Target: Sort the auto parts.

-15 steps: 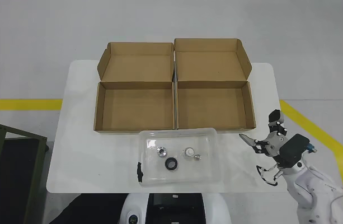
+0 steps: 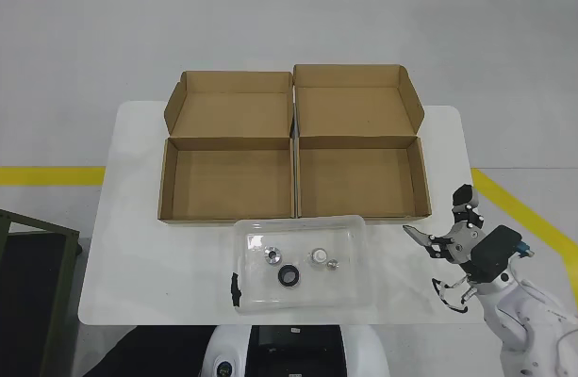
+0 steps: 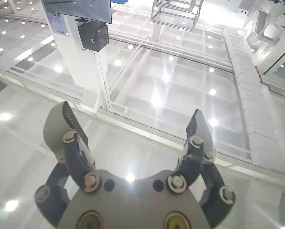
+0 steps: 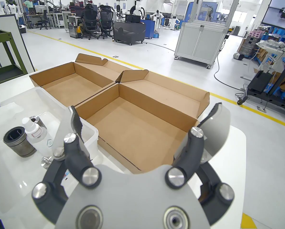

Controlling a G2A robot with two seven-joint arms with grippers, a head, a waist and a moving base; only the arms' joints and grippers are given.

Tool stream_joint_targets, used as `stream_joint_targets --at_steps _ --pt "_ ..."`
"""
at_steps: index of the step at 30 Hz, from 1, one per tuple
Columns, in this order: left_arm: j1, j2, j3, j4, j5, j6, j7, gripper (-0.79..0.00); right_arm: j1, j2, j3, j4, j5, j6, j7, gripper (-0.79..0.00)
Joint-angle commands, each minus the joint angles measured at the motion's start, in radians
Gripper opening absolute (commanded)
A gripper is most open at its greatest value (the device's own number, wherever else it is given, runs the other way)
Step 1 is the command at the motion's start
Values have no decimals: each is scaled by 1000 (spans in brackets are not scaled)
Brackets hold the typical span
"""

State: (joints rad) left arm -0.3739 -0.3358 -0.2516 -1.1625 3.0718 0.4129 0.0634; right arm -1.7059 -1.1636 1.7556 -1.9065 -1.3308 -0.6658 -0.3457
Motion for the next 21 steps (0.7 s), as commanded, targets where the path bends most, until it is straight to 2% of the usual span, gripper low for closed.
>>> stream_joint_targets --at_steps 1,7,15,21 --pt "0 0 0 0 0 0 0 0 0 0 -3 -2 2 2 12 0" --pt "0 0 0 0 0 0 0 0 22 7 -46 -22 -16 -72 111 0" --pt "0 0 0 0 0 0 0 0 129 19 -177 -25 31 -274 328 0" --pt "0 0 0 0 0 0 0 0 192 23 -286 -46 51 -321 504 0"
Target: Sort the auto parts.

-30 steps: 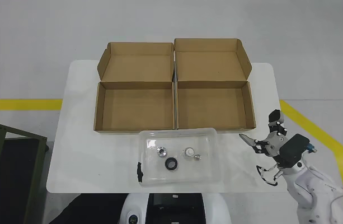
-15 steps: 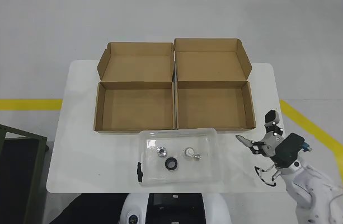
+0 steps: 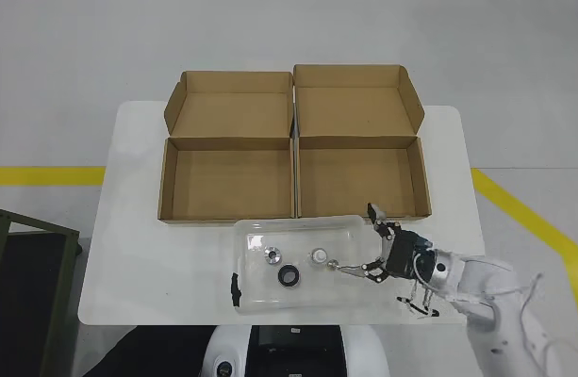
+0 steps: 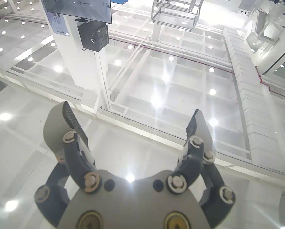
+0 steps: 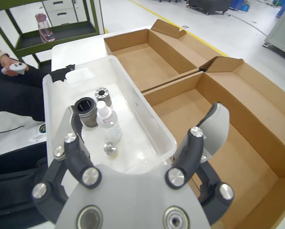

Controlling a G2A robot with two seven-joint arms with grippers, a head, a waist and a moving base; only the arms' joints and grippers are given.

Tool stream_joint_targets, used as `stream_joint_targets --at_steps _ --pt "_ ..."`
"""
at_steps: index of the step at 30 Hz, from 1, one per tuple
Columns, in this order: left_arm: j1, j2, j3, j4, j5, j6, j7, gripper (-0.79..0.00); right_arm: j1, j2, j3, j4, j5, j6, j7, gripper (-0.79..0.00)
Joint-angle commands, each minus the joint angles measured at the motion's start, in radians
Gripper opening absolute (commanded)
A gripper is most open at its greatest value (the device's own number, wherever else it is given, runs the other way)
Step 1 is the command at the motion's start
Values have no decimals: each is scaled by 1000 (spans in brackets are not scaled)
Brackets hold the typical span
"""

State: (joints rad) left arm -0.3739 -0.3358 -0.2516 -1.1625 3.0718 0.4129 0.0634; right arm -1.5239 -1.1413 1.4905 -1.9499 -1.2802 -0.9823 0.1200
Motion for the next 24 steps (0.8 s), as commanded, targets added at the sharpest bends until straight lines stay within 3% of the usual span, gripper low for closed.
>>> stream_joint_targets --at_steps 1,9,21,24 --pt "0 0 0 0 0 0 0 0 18 1 -38 -4 2 -6 63 0" --pt "0 0 0 0 0 0 0 0 82 6 -143 -15 -16 -18 230 0" --pt "0 0 0 0 0 0 0 0 123 15 -225 -10 -38 -6 354 -3" --pt "0 0 0 0 0 0 0 0 131 17 -235 -1 -46 13 376 -114"
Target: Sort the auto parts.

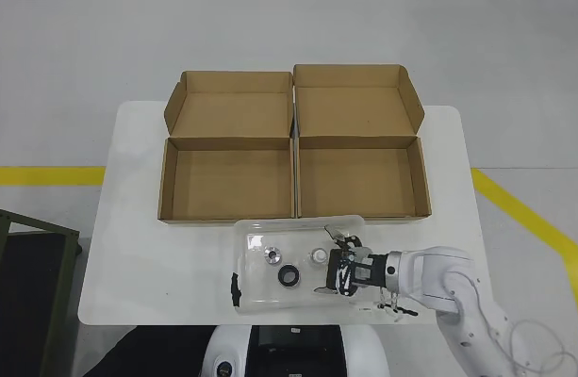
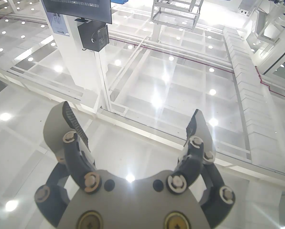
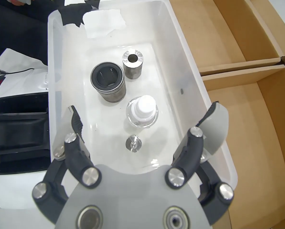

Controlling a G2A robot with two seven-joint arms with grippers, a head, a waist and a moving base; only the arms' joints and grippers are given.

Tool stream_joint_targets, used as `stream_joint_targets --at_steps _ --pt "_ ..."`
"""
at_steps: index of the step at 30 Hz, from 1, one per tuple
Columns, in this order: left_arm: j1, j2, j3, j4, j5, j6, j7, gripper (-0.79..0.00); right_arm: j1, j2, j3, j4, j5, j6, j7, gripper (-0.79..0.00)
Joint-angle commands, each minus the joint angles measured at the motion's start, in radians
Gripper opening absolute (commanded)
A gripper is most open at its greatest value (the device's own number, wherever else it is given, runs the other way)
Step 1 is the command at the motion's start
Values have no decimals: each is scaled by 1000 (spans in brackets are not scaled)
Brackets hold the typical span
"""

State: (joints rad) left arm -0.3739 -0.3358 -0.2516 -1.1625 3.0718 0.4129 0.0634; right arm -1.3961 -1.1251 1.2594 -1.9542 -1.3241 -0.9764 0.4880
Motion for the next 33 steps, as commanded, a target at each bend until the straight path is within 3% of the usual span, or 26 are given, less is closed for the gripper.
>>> stream_joint_targets --at_steps 1,4,7,10,16,17,18,20,33 --pt "0 0 0 0 0 0 0 0 6 1 -8 9 -2 13 14 -117" --pt "0 0 0 0 0 0 0 0 18 3 -22 24 -2 21 34 -188" --pt "0 0 0 0 0 0 0 0 30 4 -34 35 -4 36 46 -311" --pt "0 0 0 0 0 0 0 0 40 5 -44 45 -8 48 55 -348" --pt "0 0 0 0 0 0 0 0 52 8 -60 57 -9 57 57 -514" --pt "0 0 0 0 0 0 0 0 53 9 -62 56 -7 54 54 -570" --pt "0 0 0 0 0 0 0 0 54 10 -63 55 -5 52 52 -674" --pt "0 0 0 0 0 0 0 0 54 12 -64 49 -1 48 48 -785" --pt "0 0 0 0 0 0 0 0 3 39 15 -73 76 5 30 -785"
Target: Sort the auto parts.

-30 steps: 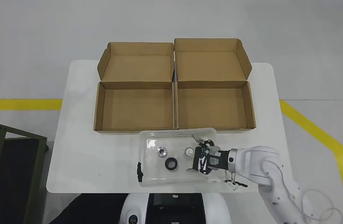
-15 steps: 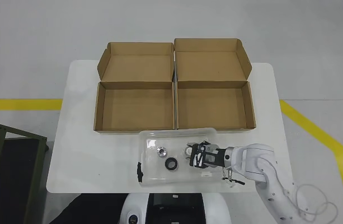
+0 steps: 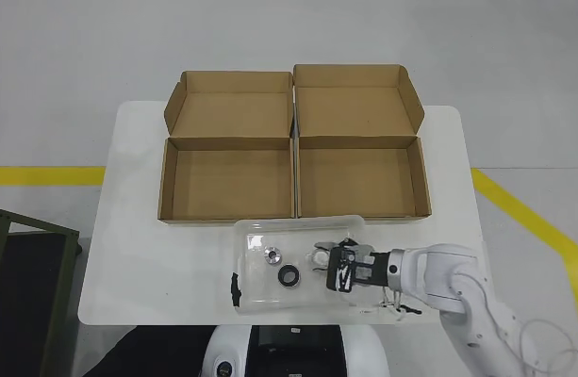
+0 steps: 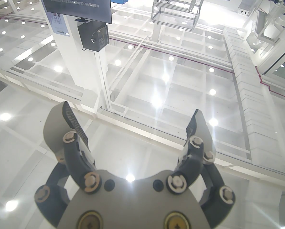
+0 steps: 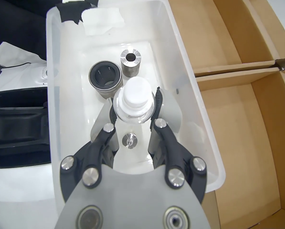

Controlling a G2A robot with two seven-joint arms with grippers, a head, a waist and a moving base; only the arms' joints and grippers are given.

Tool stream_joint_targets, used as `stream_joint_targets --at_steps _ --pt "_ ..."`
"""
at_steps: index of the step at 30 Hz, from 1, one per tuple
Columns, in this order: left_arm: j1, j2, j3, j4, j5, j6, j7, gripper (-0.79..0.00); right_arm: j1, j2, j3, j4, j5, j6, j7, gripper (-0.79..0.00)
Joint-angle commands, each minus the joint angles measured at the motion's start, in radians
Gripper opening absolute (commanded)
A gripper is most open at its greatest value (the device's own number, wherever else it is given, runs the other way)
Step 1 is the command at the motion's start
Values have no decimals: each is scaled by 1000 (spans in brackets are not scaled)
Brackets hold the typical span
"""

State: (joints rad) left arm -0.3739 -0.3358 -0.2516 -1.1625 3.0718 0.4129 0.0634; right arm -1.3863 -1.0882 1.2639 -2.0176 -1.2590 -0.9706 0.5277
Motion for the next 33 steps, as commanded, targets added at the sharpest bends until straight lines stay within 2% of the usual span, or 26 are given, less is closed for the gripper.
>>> stream_joint_targets --at_steps 1,7,13,24,33 --pt "0 0 0 0 0 0 0 0 -11 4 19 -18 20 -2 -20 -785" --pt "0 0 0 0 0 0 0 0 -31 12 64 -46 79 7 -102 -785" --pt "0 0 0 0 0 0 0 0 -16 12 78 -51 155 16 -246 -785" --pt "0 0 0 0 0 0 0 0 68 -9 7 17 265 54 -539 -785" --pt "0 0 0 0 0 0 0 0 101 -19 8 31 306 78 -674 -785"
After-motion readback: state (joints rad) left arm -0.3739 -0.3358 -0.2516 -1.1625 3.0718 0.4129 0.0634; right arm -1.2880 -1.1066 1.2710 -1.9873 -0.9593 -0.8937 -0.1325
